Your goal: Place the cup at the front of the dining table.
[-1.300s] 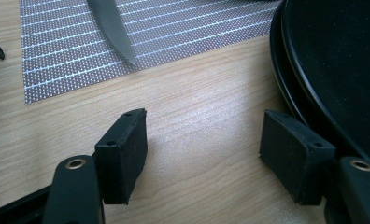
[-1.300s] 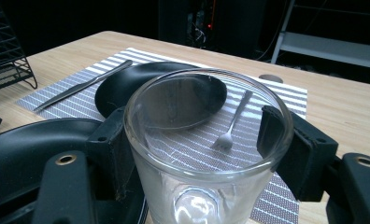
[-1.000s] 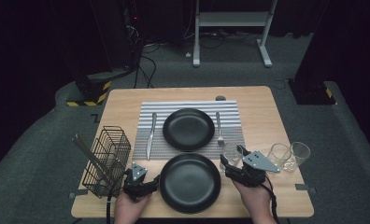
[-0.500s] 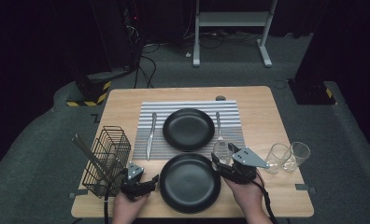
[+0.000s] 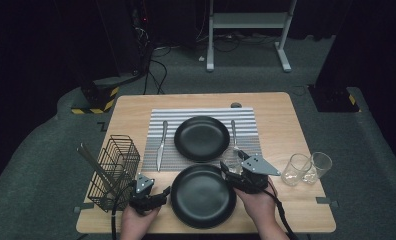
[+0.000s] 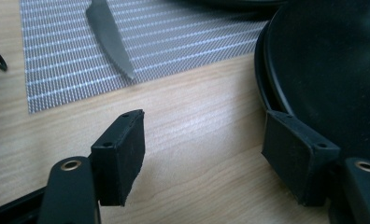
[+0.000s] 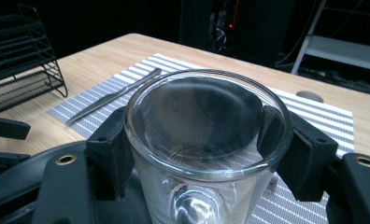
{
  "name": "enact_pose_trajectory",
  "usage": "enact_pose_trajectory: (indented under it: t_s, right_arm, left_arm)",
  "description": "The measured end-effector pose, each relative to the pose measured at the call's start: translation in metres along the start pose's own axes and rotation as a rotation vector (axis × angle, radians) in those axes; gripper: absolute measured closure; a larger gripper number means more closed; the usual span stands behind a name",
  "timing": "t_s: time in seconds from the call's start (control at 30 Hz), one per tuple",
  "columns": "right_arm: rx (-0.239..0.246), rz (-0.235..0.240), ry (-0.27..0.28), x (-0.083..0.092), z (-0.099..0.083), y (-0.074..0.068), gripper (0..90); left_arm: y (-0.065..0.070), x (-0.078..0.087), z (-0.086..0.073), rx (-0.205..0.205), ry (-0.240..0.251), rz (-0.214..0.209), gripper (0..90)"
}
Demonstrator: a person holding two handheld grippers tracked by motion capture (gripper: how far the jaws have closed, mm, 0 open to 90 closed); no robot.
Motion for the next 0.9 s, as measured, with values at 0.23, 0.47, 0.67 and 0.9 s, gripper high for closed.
enact_pose_trajectory:
  t_s: [0.23,0.47,0.67,0.9]
  right_arm:
    - [0.009,0.011,0.015,0.001,0.005,-0.004,29.1]
    - [0.007,0.022,0.026,0.000,0.005,-0.004,29.0]
    - [0.003,0.027,0.029,0.000,0.002,-0.004,29.1]
    - [0.000,0.027,0.037,0.005,0.003,-0.004,29.1]
  left_arm:
    - [0.005,0.012,0.012,-0.017,0.058,0.009,30.5]
    - [0.014,0.011,0.017,-0.075,0.059,-0.005,28.7]
    - [0.021,0.007,0.026,-0.089,0.098,-0.080,30.4]
    - [0.025,0.002,0.042,-0.122,0.130,-0.103,31.0]
Point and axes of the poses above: each handheld gripper's, and its own axes: x roughly backward along the jaws, z roughly out of its top, y roughly to its right, the point moved 4 cm from there along -x, roughly forward along the jaws, and after that the axes turned 12 degrees about -x, right-handed, at the moved point
